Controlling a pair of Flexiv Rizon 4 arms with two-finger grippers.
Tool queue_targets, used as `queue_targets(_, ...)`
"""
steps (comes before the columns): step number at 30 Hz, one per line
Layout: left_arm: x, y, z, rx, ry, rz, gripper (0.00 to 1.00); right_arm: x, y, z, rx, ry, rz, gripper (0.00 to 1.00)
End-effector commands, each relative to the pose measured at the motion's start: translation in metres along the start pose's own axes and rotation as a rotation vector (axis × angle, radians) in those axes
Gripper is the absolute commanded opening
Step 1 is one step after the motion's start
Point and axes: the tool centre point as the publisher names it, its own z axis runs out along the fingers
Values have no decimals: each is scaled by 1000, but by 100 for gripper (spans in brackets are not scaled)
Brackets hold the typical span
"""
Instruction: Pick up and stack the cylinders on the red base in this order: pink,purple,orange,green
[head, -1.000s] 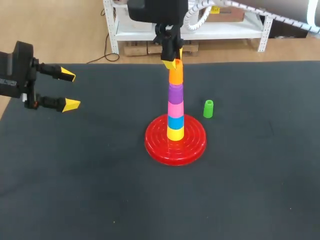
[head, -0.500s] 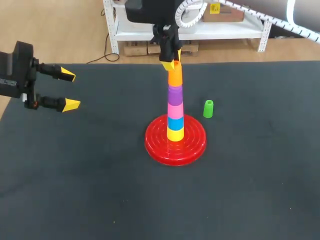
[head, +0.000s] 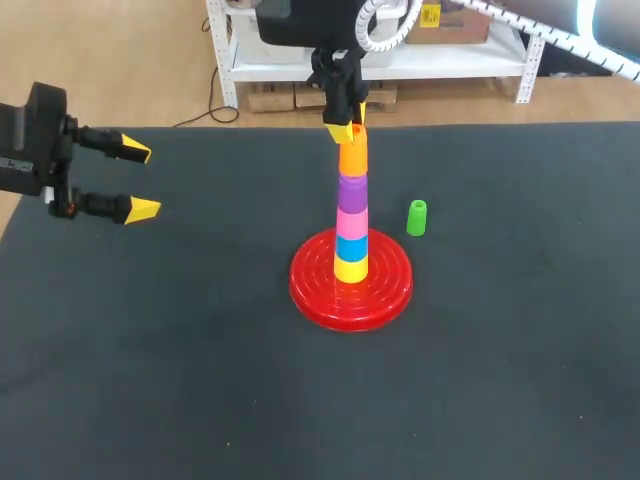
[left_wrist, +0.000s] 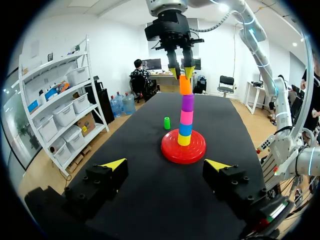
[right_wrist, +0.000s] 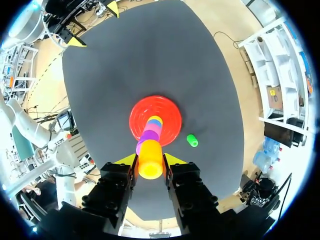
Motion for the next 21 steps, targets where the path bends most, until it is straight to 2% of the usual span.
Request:
queue_targets(1,1,0,0,-1,-5,3,100,7,4,7,15,-17,-2,0)
queue_targets(8,1,0,0,-1,-5,3,100,9,2,7,22,-21,5,0)
queue_targets(18,1,0,0,-1,-5,3,100,-3,6,29,22,35,-1,0)
queue_targets(21,1,0,0,-1,-5,3,100,-4,4,29,24,26,4,0)
